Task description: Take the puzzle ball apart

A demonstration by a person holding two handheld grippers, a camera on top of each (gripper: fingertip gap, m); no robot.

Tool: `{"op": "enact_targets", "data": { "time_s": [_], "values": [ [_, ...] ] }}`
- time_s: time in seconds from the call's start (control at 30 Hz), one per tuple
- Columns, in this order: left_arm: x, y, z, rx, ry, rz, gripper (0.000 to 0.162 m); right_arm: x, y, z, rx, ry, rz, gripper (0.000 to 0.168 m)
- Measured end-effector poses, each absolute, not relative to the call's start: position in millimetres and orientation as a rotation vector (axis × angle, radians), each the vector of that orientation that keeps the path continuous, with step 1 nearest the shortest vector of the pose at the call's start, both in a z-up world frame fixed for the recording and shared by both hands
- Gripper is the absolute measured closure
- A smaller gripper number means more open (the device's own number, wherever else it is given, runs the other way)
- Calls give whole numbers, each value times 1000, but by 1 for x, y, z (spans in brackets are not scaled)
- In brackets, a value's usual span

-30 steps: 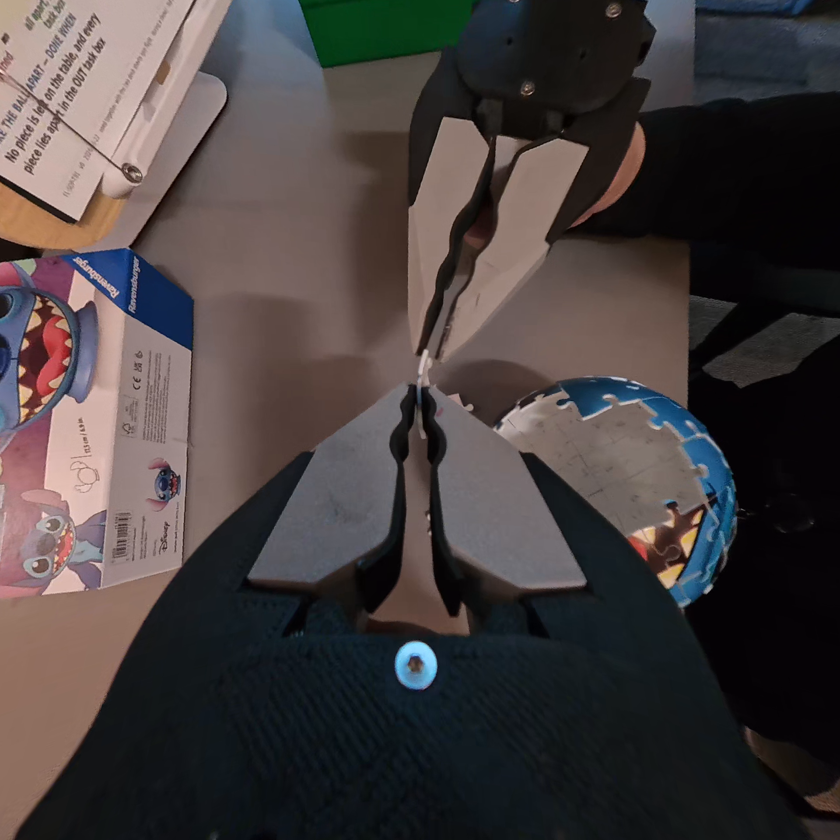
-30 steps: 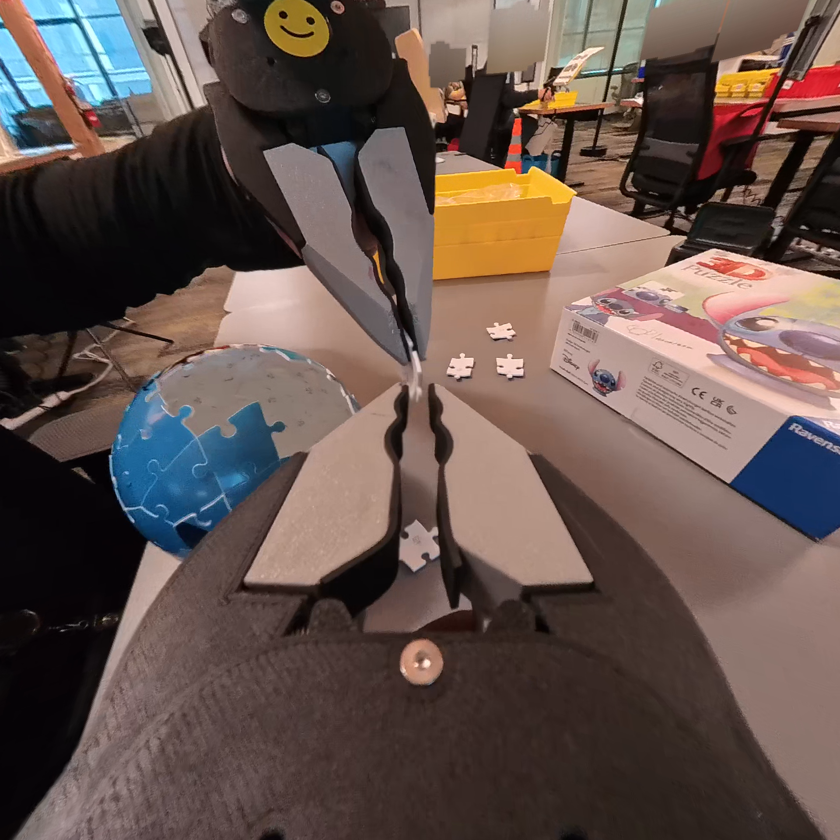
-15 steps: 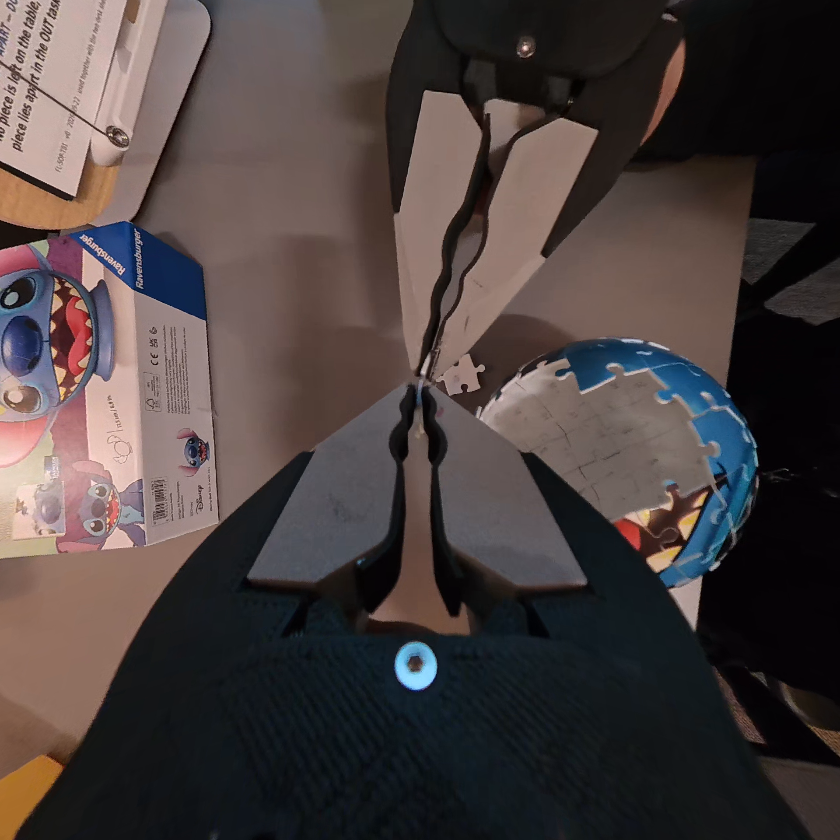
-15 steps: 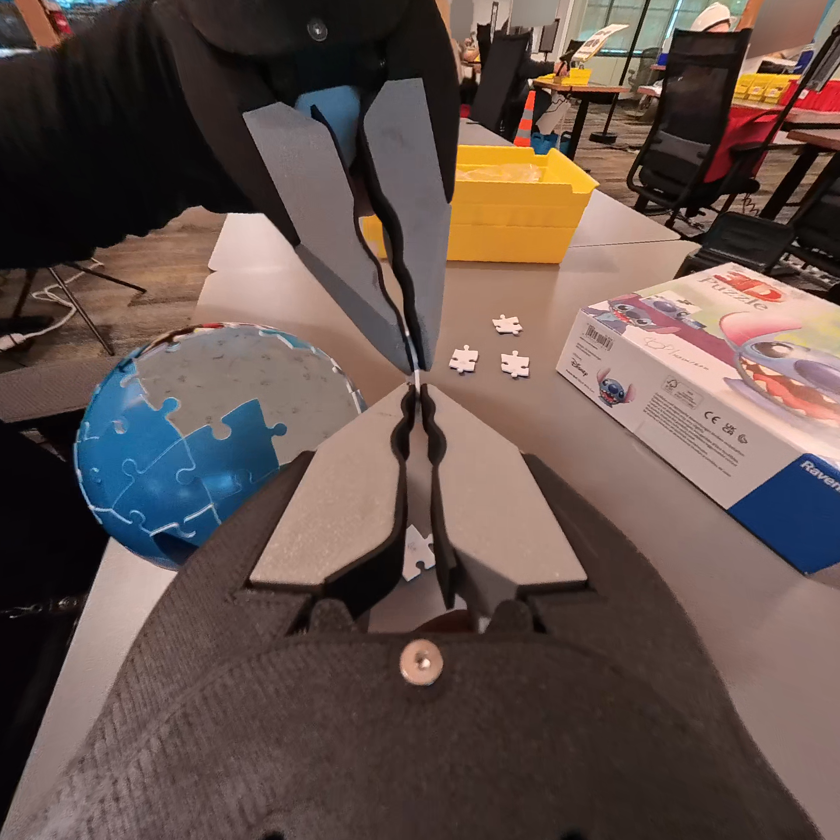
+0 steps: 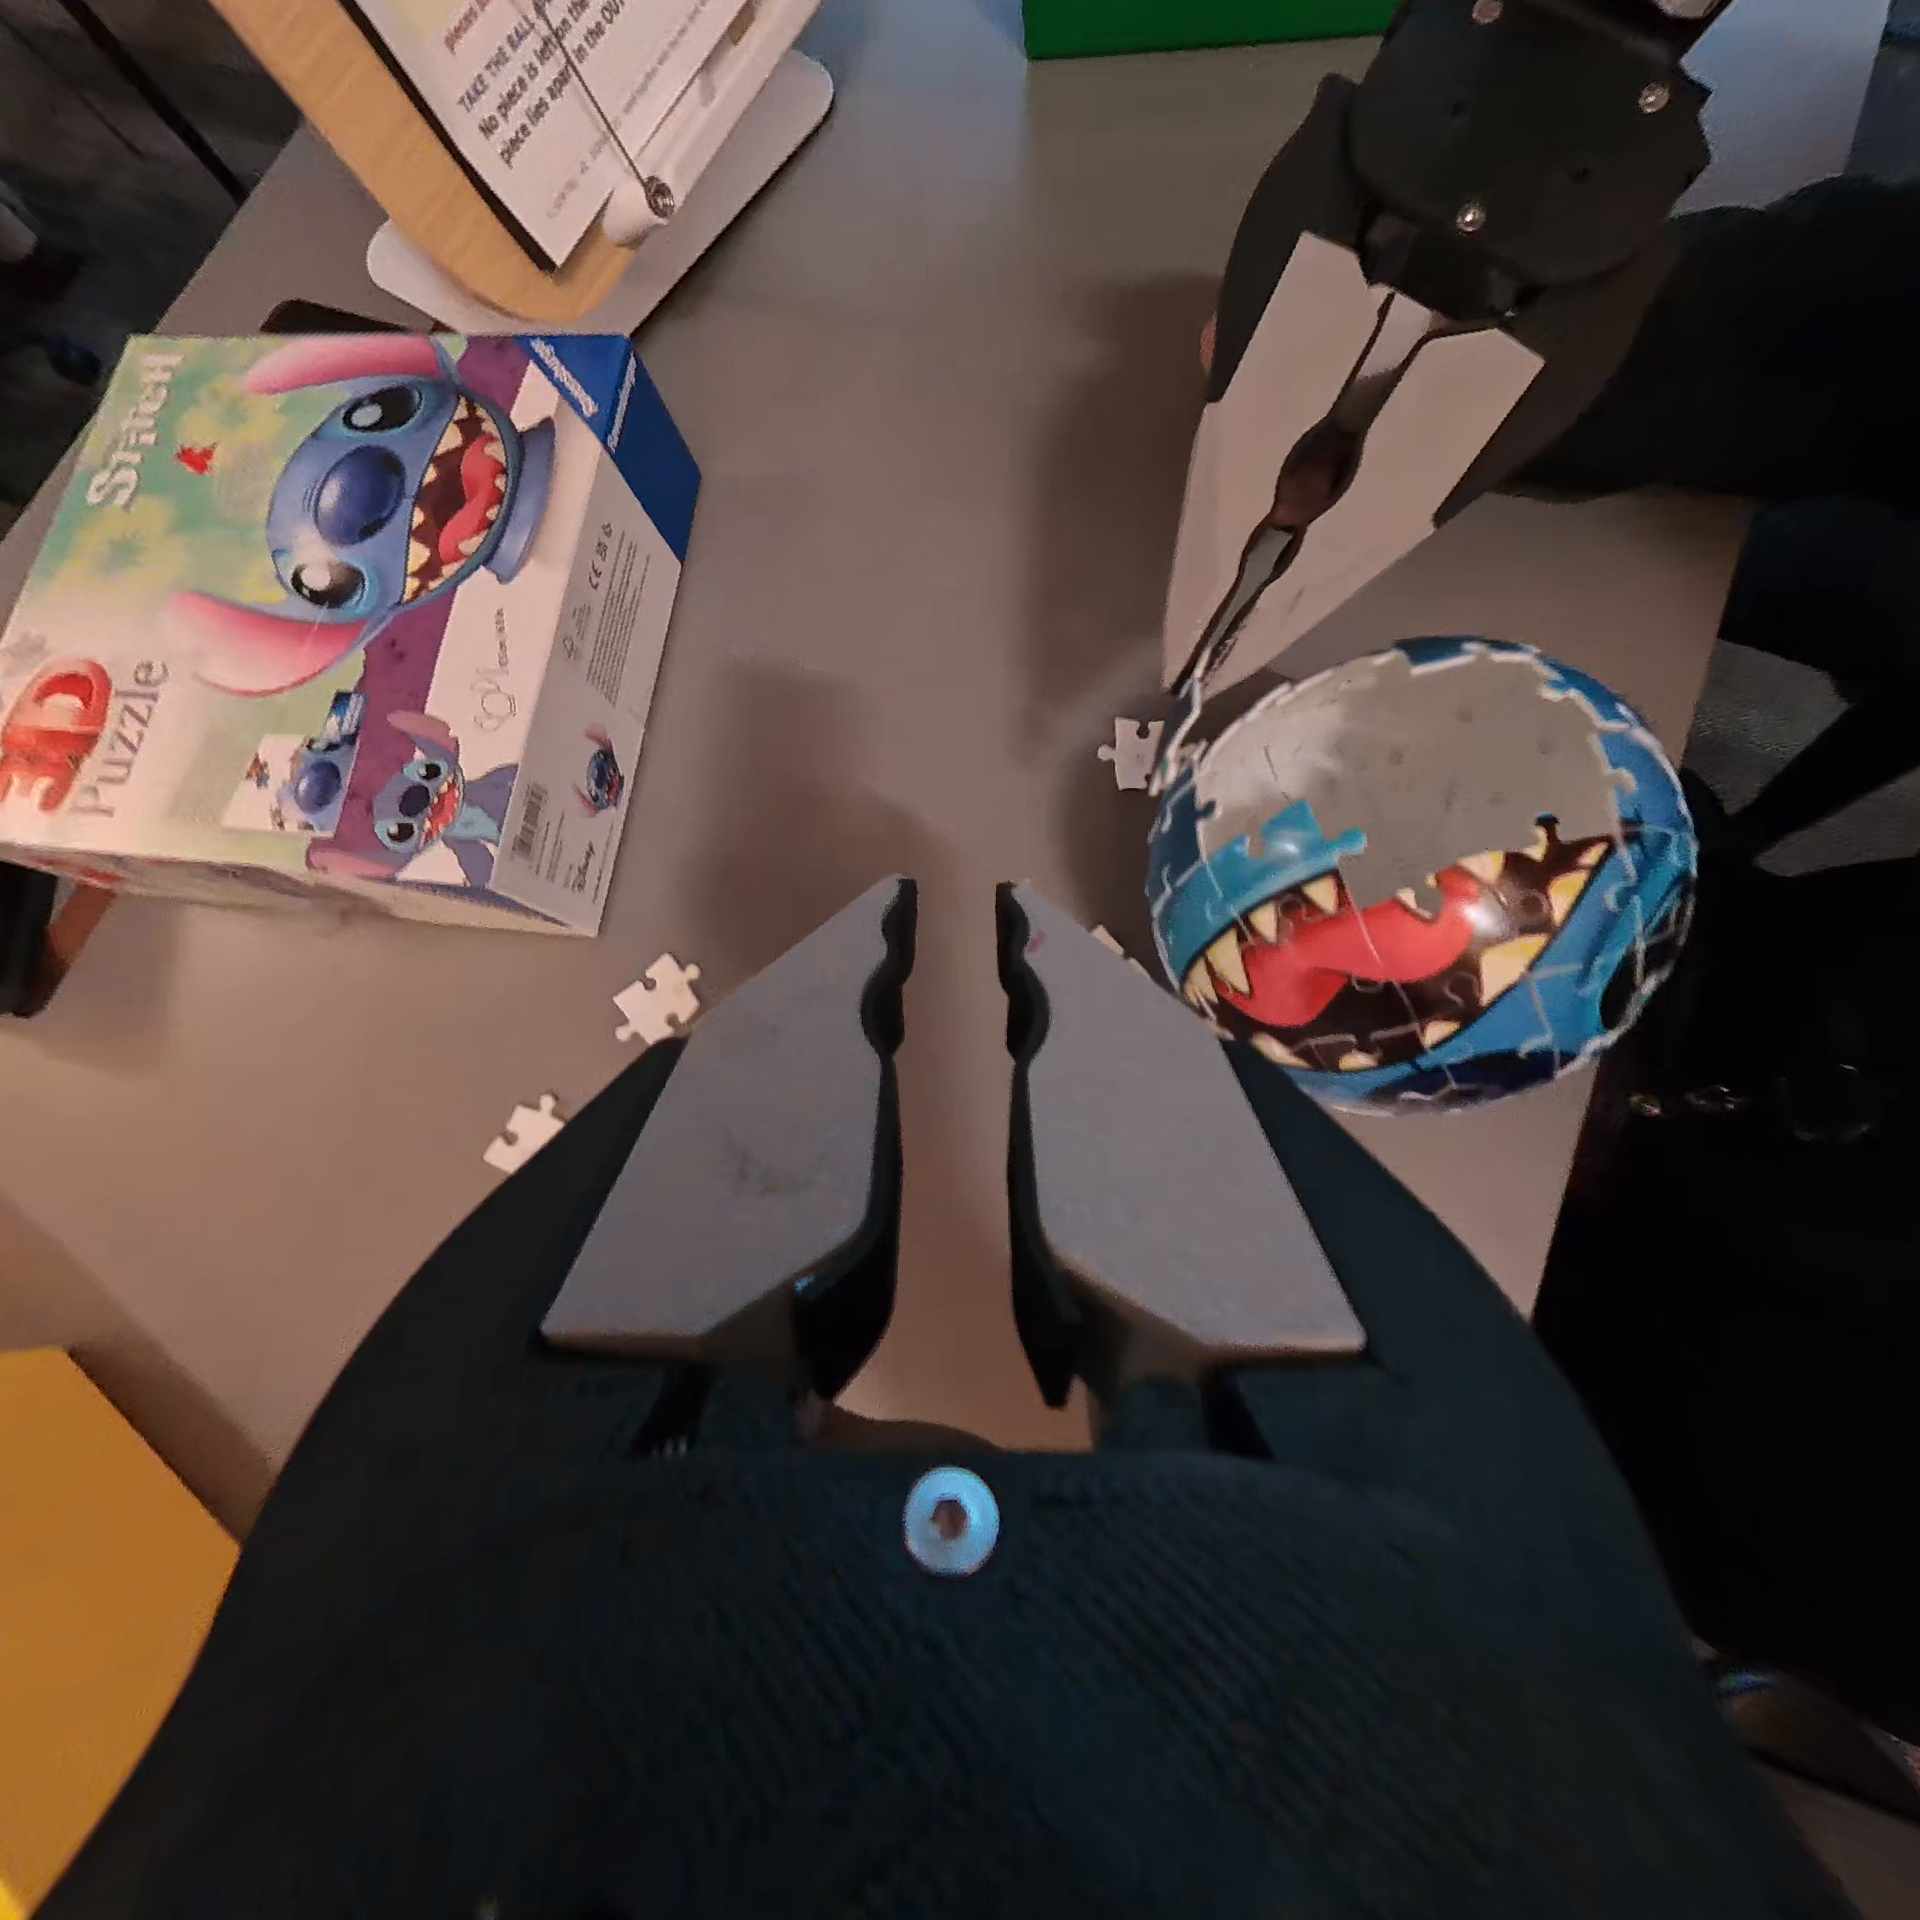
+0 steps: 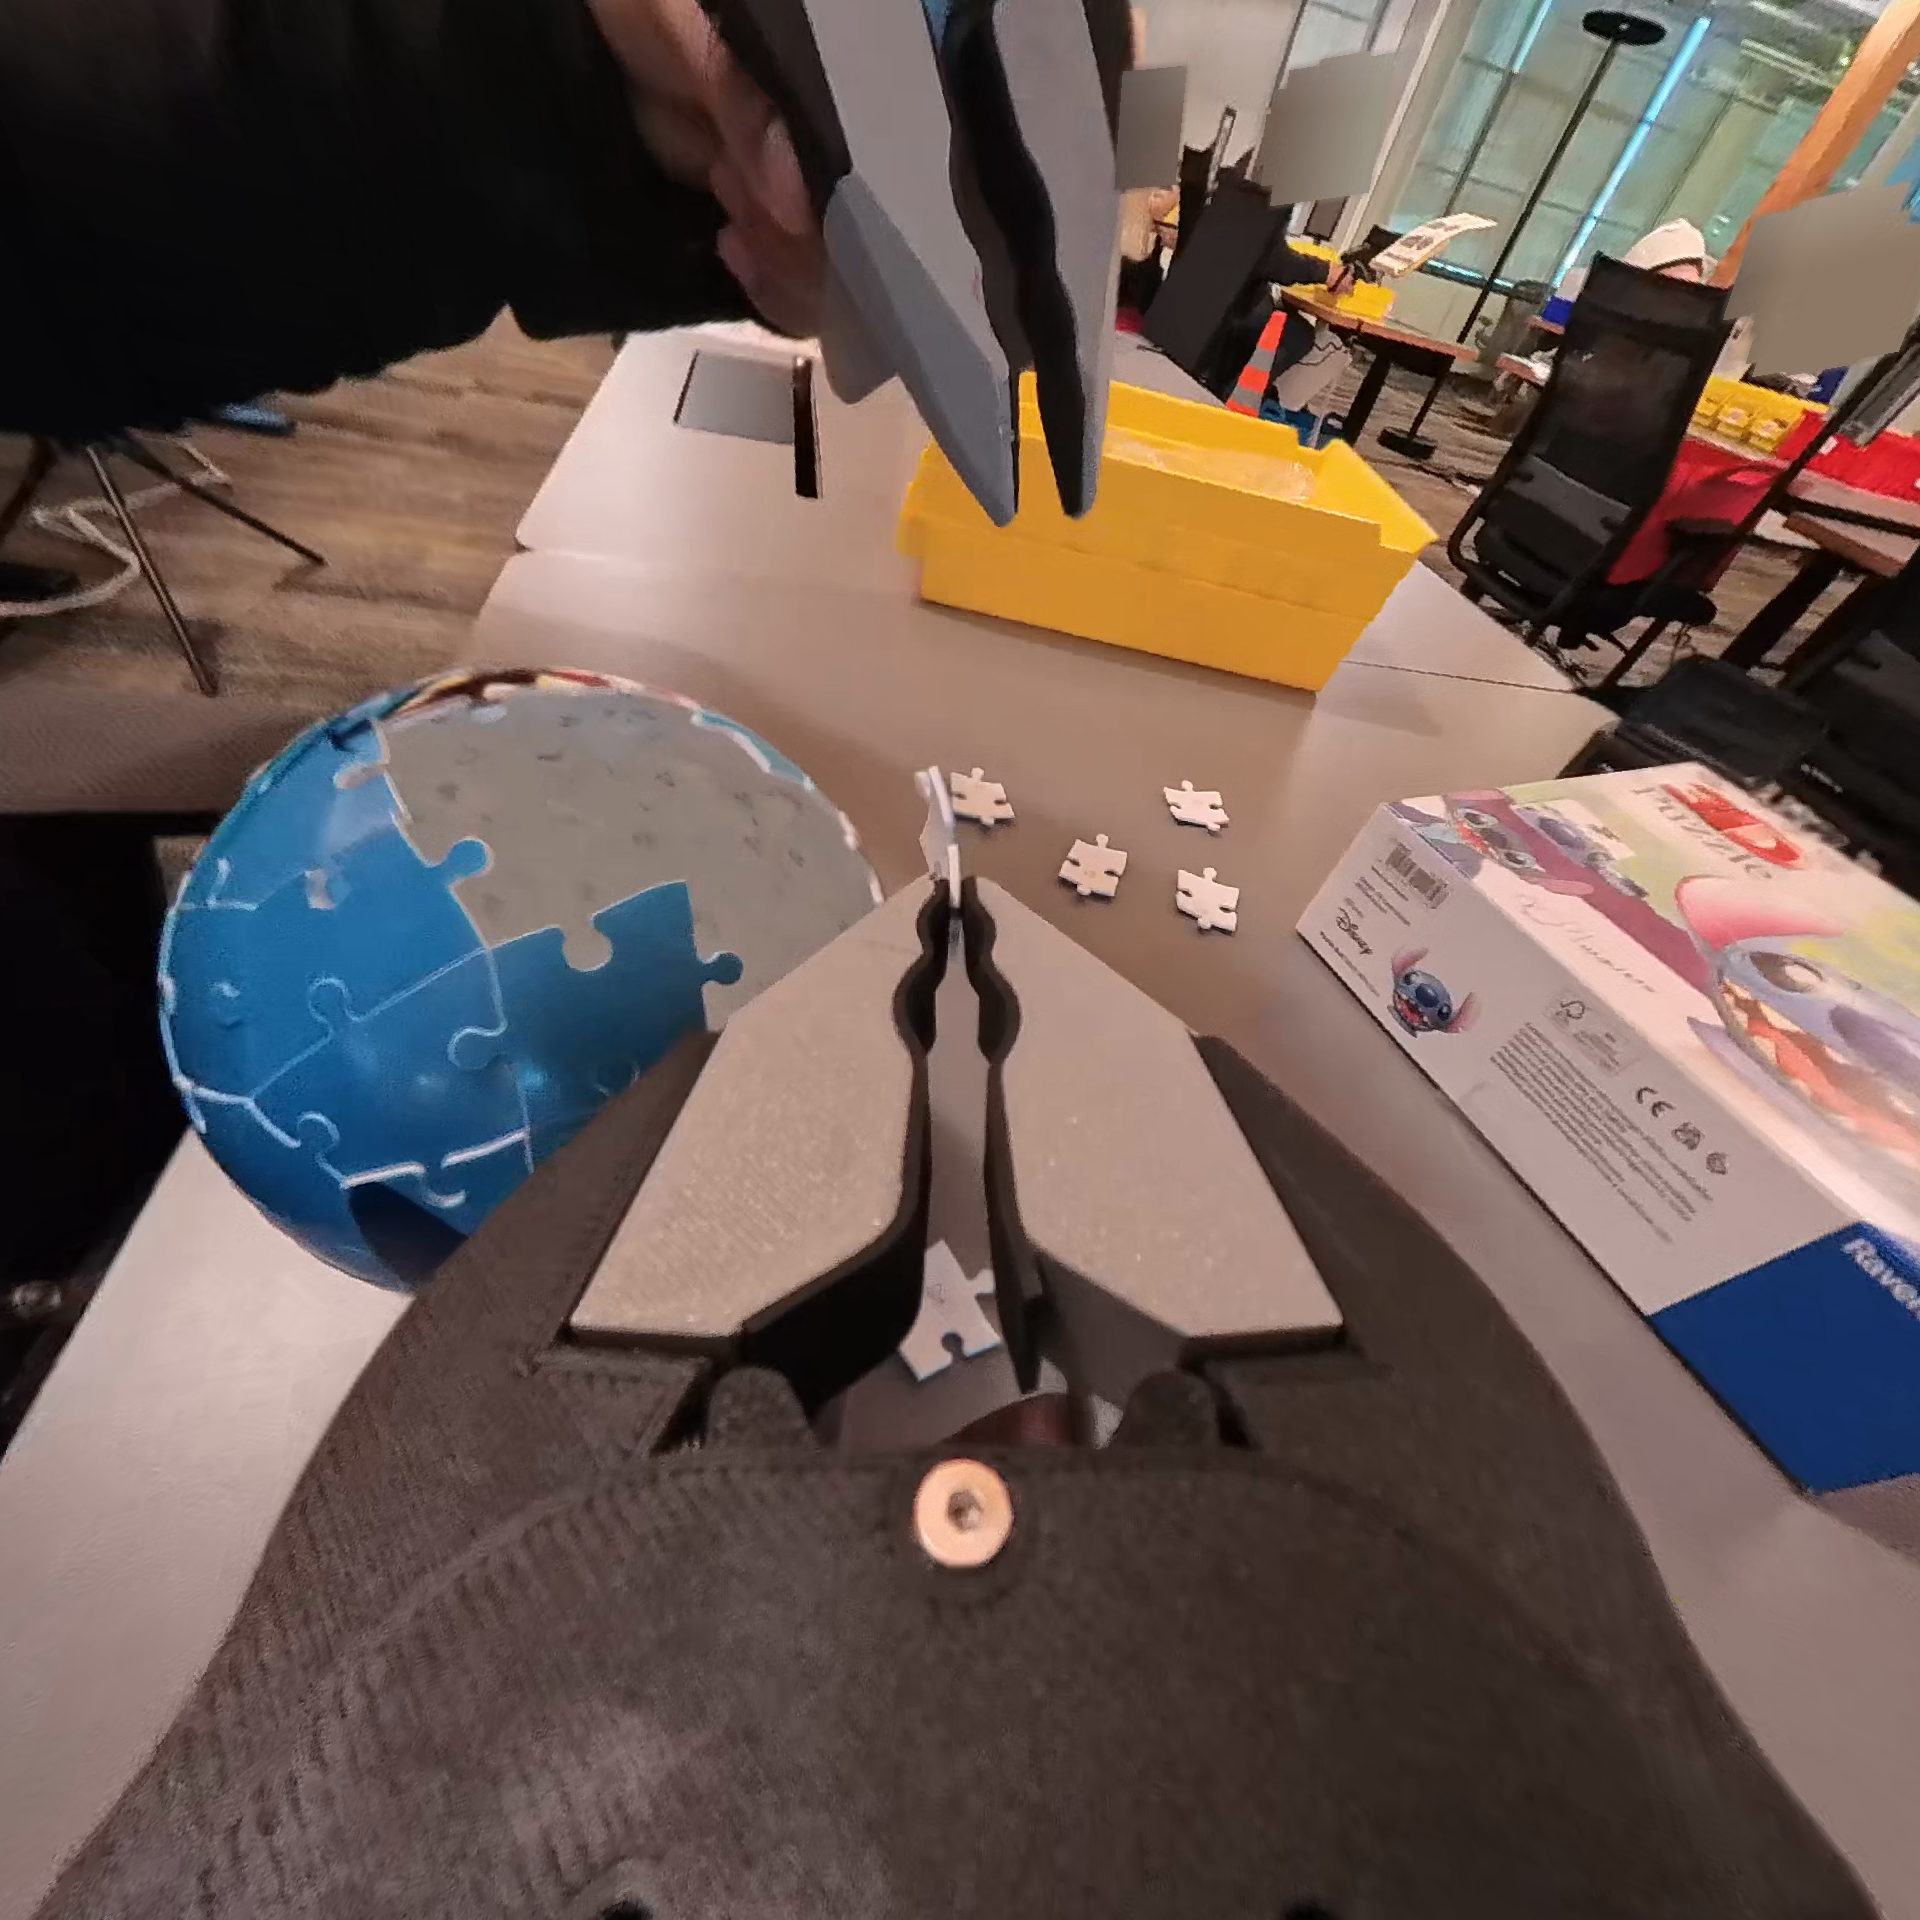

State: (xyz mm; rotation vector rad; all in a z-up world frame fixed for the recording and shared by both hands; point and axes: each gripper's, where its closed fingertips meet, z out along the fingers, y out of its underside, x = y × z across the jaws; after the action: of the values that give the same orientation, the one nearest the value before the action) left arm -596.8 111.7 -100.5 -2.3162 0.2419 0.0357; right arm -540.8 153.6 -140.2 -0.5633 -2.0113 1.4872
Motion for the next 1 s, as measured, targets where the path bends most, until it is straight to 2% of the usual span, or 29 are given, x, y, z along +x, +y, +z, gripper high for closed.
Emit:
{"op": "enact_targets", "data": {
  "time_s": [0.27,0.43,0.5,0.63,1.0],
  "values": [
    [-583,106,-118,-2284,226,-90,149,-533,148,-131,-366,-2014,1413,168],
    [-566,120,-124,-2227,300,-239,141,-532,146,-130,-307,-2045,1424,168],
    [-567,124,-128,-2221,309,-256,144,-533,144,-129,-267,-2055,1412,168],
    [-571,125,-126,-2195,350,-251,162,-537,147,-128,-196,-2043,1354,168],
    [-576,125,-136,-2144,418,-319,162,-537,154,-116,17,-1984,1409,168]
  ]
}}
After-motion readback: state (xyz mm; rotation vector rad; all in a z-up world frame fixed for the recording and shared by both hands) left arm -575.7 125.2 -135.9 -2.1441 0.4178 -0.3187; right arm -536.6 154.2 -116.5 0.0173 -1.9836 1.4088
